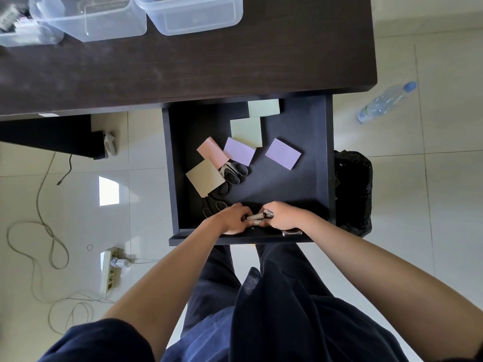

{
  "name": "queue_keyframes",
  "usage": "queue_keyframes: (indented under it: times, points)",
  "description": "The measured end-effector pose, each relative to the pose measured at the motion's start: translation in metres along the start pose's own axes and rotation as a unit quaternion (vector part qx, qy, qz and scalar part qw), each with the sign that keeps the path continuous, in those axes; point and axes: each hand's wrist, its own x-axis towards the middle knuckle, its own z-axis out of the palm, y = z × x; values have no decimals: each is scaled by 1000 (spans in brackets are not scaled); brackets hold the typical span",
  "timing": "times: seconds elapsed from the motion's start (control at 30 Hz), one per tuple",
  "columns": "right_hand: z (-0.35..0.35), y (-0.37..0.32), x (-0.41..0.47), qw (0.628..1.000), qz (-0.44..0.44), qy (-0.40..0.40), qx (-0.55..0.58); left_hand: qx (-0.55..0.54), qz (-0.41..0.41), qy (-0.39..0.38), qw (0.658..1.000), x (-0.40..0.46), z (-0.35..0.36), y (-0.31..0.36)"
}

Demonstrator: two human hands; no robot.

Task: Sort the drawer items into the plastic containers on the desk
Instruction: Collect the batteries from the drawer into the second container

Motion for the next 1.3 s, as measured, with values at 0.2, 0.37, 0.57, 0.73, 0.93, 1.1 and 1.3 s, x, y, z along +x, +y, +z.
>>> queue_keyframes:
  times: [0.2,0.37,0.57,0.73,0.93,1.1,1.3]
  points:
    - [-4,2,0,1000,-13,12,11,9,9,-10,1000,-3,0,-1]
    - [-7,1,-2,1000,-18,2,-11,9,10,-31,999,-6,-5,7]
    - [-12,-3,-7,999,-10,-1,-35,40,6,-66,997,-6,-9,13]
    - [-12,-5,-8,999,0,4,-40,61,18,-59,996,-6,-15,18]
    - [-14,-8,-7,999,4,-3,-52,63,4,-64,996,-9,-13,14]
    - [-14,-9,-4,998,2,-1,-58,19,18,-5,1000,-11,-8,9]
    - [-34,-27,-21,999,-26,15,-43,-50,8,71,996,-30,-17,9]
